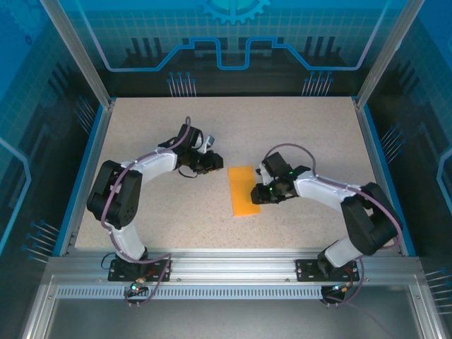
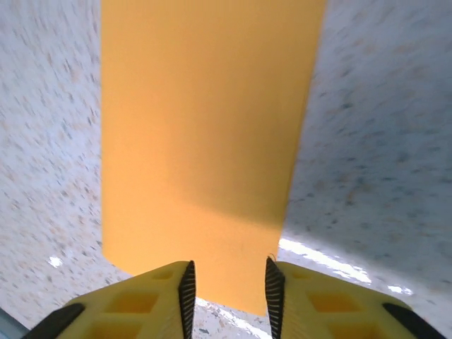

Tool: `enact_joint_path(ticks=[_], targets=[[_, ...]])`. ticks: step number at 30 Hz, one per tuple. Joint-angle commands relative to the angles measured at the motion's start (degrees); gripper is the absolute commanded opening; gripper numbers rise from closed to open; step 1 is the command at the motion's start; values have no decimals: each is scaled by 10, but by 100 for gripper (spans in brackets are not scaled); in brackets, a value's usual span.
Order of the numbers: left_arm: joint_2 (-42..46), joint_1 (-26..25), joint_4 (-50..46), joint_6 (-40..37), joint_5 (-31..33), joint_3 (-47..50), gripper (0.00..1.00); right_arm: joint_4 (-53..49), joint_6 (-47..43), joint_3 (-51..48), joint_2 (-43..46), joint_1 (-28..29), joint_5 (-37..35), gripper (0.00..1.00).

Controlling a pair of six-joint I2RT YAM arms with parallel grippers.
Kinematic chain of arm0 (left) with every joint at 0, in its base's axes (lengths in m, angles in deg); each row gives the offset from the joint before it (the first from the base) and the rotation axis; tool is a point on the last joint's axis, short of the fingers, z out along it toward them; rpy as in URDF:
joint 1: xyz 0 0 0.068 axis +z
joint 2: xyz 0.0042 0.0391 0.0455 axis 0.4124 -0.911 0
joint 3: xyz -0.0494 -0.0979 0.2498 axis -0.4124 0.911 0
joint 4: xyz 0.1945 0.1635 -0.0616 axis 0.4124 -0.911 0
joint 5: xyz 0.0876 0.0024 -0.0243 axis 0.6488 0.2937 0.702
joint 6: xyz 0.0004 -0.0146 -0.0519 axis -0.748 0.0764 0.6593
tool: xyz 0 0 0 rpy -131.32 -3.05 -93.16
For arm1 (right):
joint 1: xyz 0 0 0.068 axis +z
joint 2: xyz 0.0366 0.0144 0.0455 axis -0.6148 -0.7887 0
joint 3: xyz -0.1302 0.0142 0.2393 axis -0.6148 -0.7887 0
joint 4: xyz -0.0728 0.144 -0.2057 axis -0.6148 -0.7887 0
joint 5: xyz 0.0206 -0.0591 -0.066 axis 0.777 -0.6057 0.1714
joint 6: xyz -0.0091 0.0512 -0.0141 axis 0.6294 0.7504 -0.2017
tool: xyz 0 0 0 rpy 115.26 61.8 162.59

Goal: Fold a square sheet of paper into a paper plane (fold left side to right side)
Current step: Fold the triangle a second time at the center of the table.

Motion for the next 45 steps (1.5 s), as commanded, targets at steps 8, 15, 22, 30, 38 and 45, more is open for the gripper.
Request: enact_joint_path(ticks=[8, 15, 22, 30, 38, 45], targets=[[-69, -43, 49, 39, -35, -17, 25, 78, 32, -61, 41, -80, 89, 42], [-129, -47, 39, 27, -34, -61, 24, 85, 45, -81, 32, -81, 107, 41], [-163, -47, 15, 13, -14, -83, 23, 80, 52, -75, 14, -83, 125, 40], [-172, -54, -3, -1, -1, -85, 23, 84, 79, -54, -30, -82, 165, 39], [-170, -54, -3, -1, 1, -85, 23, 100, 94, -52, -55, -77, 187, 39], [-170, -55, -3, -1, -1, -85, 23, 131, 106, -49, -77, -70, 203, 39]])
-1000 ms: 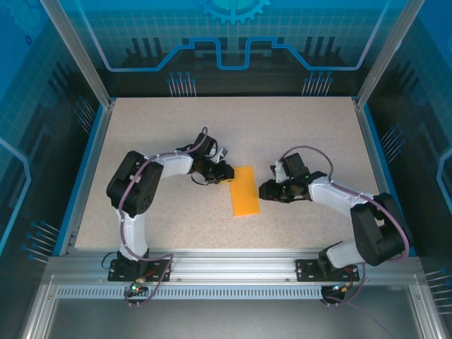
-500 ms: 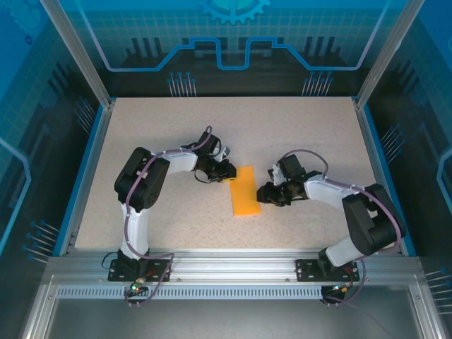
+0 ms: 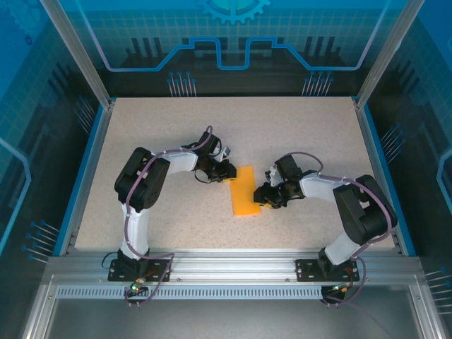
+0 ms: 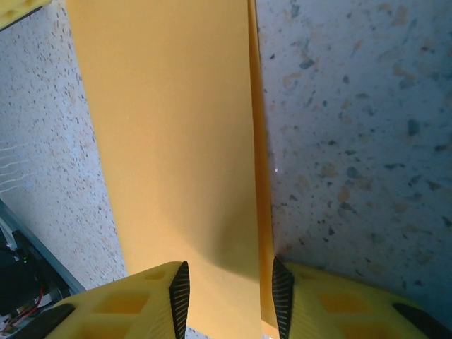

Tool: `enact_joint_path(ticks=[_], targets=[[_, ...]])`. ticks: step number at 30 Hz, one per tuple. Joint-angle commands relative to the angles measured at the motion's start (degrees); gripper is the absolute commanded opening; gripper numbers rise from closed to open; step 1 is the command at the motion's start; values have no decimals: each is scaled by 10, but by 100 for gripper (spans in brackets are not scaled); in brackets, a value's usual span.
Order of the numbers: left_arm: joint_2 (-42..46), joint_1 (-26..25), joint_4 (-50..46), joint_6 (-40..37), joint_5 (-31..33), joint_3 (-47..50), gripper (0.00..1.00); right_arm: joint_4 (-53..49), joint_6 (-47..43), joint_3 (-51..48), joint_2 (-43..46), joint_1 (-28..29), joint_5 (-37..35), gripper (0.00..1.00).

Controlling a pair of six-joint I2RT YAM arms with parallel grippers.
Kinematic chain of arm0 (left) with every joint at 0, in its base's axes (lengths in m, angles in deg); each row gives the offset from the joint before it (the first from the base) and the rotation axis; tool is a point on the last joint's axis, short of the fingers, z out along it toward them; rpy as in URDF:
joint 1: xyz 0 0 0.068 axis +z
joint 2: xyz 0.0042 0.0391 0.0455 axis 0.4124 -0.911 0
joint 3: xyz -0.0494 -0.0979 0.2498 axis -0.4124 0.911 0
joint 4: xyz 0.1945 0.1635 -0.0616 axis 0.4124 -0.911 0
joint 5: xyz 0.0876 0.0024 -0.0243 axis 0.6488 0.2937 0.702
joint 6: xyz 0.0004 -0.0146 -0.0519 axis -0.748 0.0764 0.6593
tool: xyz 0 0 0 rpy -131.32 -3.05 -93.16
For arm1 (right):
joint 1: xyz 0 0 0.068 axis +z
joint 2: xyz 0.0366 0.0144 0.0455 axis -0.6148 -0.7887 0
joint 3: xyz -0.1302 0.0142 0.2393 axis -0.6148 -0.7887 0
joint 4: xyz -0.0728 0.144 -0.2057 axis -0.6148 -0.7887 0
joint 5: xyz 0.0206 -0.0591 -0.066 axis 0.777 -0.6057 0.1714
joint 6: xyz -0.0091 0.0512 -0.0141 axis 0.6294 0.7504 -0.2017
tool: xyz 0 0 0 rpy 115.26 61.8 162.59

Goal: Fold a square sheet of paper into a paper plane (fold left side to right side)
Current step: Fold the triangle a second time at the center of the table.

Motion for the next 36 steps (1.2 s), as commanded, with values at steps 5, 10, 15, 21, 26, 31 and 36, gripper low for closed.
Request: enact_joint_path(ticks=[5, 10, 15, 21, 26, 31, 36], targets=[[-6, -6, -25, -18, 9, -8, 24, 56, 23, 11, -12, 2, 24, 38], [23, -6, -31, -37, 5, -15, 34, 99, 30, 11, -22, -12, 47, 38], [88, -6, -40, -69, 15, -9, 46, 110, 30, 29, -44, -21, 68, 38], [206, -17, -23, -108, 39, 73, 60, 98, 17, 63, -70, -31, 75, 38], [280, -79, -45, -141, 100, 132, 67, 84, 9, 90, -95, -36, 84, 35], [305, -165, -69, -147, 179, 149, 72, 57, 1, 122, -99, -40, 82, 24], [295, -242, -99, -147, 252, 130, 77, 20, -10, 141, -102, -44, 82, 16]])
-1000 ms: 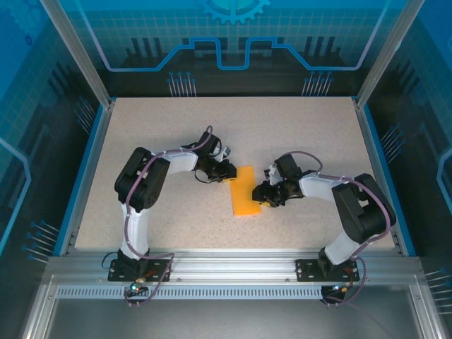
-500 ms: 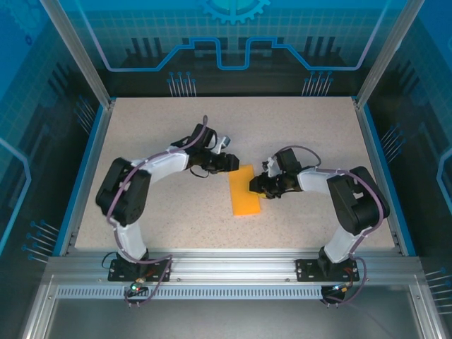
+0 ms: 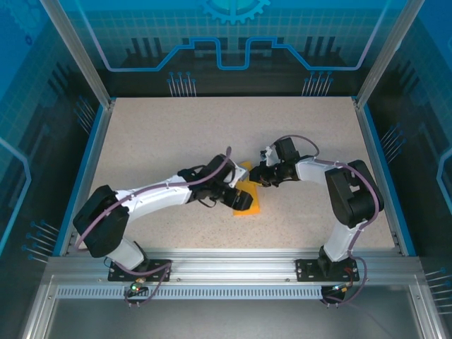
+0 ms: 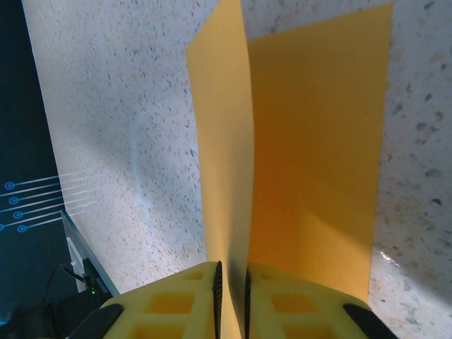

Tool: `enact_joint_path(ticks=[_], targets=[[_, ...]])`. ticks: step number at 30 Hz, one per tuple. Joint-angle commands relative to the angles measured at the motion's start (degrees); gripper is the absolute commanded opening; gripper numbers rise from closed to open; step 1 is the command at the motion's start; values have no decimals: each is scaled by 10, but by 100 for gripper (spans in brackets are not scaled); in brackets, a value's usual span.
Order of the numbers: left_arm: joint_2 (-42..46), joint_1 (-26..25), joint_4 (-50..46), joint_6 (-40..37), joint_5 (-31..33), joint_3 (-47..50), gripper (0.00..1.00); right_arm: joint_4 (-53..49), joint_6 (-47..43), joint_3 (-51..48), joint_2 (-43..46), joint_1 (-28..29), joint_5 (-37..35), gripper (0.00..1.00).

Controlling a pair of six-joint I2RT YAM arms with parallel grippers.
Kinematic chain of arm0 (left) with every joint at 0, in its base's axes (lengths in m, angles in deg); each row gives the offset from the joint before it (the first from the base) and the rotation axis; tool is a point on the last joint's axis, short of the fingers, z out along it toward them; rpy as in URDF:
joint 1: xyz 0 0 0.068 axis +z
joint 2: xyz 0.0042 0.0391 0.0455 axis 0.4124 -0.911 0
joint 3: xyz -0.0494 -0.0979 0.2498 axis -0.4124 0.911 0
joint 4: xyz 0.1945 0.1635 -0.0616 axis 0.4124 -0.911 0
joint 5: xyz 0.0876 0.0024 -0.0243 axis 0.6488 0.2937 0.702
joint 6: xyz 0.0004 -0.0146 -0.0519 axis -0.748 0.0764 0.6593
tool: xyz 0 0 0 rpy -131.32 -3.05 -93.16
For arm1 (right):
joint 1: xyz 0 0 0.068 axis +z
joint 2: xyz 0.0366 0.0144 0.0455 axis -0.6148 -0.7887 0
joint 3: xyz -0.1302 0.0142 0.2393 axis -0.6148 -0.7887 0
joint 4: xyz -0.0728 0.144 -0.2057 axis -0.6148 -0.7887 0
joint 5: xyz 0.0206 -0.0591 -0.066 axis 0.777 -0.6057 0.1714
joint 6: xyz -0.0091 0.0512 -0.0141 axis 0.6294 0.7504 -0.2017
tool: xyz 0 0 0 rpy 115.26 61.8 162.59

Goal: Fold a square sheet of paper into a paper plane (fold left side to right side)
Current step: Fold the triangle a second time at the center of the table.

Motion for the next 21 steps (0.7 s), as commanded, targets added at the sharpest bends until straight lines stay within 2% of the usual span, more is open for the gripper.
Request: enact_joint_path(ticks=[1, 12, 16, 21], targets=[[-1, -39, -42, -11, 80, -19, 78, -43, -14, 17, -9, -8, 13, 16], [-152, -140, -146, -9, 211, -168, 85, -48, -9, 19, -10, -5, 9, 16], [-204, -158, -194, -2, 279, -225, 88, -48, -8, 17, -10, -3, 9, 16], [-237, -161, -223, 13, 329, -255, 89, -48, -8, 17, -11, -2, 8, 16]])
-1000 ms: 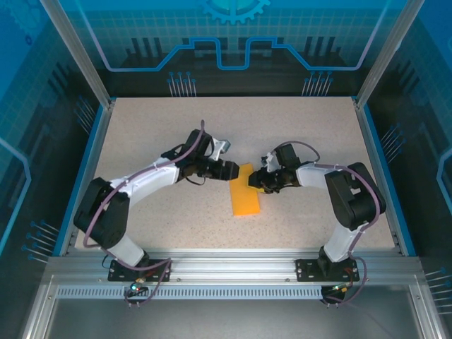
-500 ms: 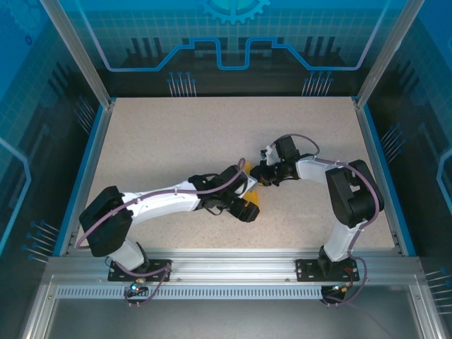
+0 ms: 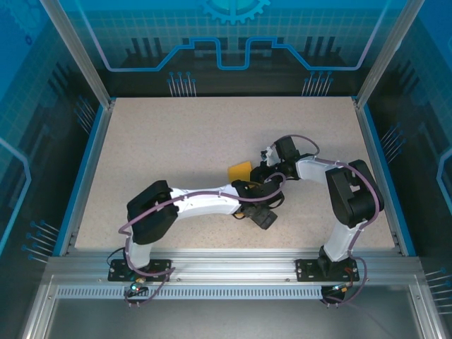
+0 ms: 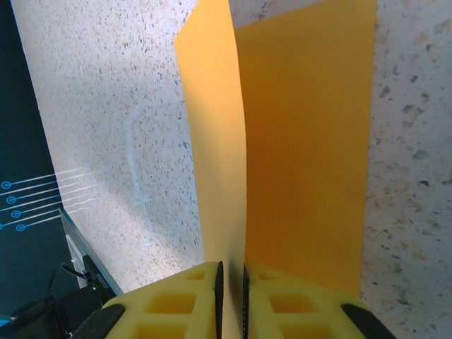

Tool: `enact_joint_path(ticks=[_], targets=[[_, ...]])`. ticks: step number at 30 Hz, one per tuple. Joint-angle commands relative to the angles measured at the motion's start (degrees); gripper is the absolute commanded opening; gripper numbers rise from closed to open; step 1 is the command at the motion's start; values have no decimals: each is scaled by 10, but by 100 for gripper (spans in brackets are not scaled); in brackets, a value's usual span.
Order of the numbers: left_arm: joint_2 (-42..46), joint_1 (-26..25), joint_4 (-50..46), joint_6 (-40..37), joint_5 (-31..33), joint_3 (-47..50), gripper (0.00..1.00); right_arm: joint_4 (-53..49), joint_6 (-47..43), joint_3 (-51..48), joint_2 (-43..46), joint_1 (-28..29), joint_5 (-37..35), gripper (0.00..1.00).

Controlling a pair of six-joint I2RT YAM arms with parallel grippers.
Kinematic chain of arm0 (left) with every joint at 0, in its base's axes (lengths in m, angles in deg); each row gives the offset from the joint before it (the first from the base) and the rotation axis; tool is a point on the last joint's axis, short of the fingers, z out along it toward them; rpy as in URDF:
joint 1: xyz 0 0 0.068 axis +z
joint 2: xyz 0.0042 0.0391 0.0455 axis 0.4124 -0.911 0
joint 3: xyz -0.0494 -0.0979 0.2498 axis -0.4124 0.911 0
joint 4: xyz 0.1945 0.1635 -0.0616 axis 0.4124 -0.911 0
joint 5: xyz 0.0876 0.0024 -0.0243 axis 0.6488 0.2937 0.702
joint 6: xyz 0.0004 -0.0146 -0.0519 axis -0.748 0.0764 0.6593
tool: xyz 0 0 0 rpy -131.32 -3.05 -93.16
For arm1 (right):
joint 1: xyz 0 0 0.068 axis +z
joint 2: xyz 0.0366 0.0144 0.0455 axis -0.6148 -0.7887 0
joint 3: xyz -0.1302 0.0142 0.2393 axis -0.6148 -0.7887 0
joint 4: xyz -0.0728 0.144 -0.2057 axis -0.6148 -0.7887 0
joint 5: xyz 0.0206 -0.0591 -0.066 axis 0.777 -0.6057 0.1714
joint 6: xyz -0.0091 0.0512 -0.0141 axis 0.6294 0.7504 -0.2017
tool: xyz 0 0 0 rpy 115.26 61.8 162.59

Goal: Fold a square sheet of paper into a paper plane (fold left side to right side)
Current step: Fold the triangle a second time at the center of the table.

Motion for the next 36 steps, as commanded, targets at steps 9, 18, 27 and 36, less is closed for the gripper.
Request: enact_joint_path(ticks=[9, 18, 27, 36], targets=[[-42, 0, -62, 10, 71, -46, 75, -16, -4, 9, -13, 2, 8, 16], [-36, 0, -61, 8, 69, -45, 43, -19, -9, 7, -12, 3, 2, 16], [-22, 1, -50, 10, 42, -36, 14, -30, -20, 9, -11, 2, -4, 16], [6, 23, -23, 21, -21, -7, 12, -40, -34, 16, -8, 0, -7, 18]])
